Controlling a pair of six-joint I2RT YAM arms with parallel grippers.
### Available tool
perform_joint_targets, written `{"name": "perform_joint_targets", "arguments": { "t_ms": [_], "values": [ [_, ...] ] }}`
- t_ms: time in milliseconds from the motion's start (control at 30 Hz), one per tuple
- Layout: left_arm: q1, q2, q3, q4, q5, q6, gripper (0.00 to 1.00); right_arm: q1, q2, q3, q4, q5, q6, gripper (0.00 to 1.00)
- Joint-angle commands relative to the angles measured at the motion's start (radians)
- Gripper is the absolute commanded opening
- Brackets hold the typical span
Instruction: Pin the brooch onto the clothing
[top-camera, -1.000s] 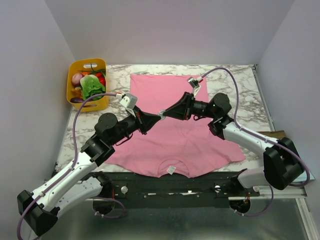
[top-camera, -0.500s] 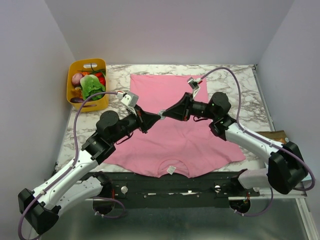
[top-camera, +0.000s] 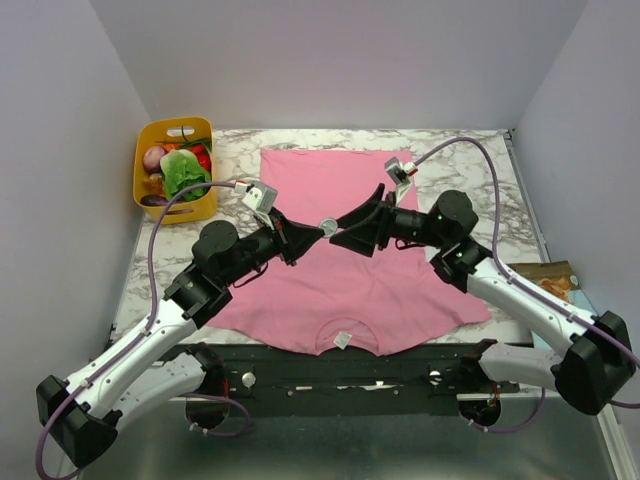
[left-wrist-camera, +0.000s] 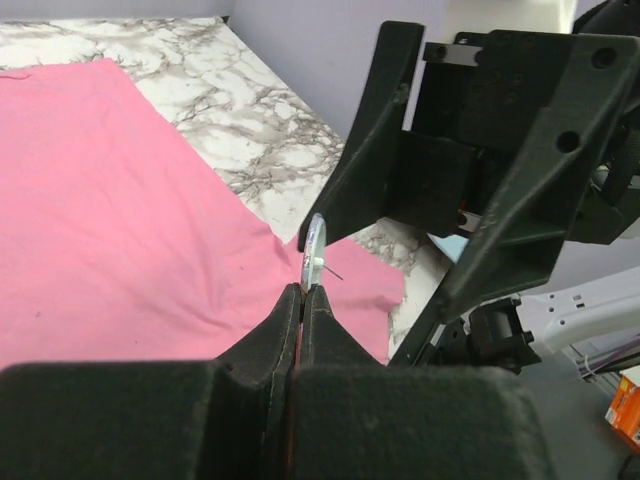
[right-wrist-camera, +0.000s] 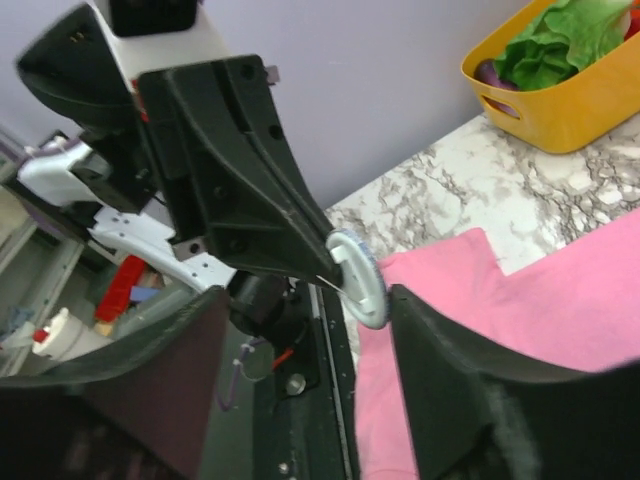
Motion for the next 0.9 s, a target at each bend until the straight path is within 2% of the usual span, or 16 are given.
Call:
{"name": "perform_joint_targets", "arguments": {
  "t_ms": [0,133,867],
  "values": [
    [-0.005,-0.023,0.029,0.011,-0.010,0.006,0.00,0.005,-0.105,-0.020,-0.015,0.072,-0.021,0.84],
    [-0.005,-0.025,0.028,0.004,-0.016,0.009,0.00,0.006,-0.168,-0.042,-0.035,0.140,-0.031,1.00],
    [-0.005,-0.007,0.020,-0.037,-0.050,0.015,0.00,0.006,-0.153,-0.016,-0.127,0.149,-0.057,1.00]
  ]
}}
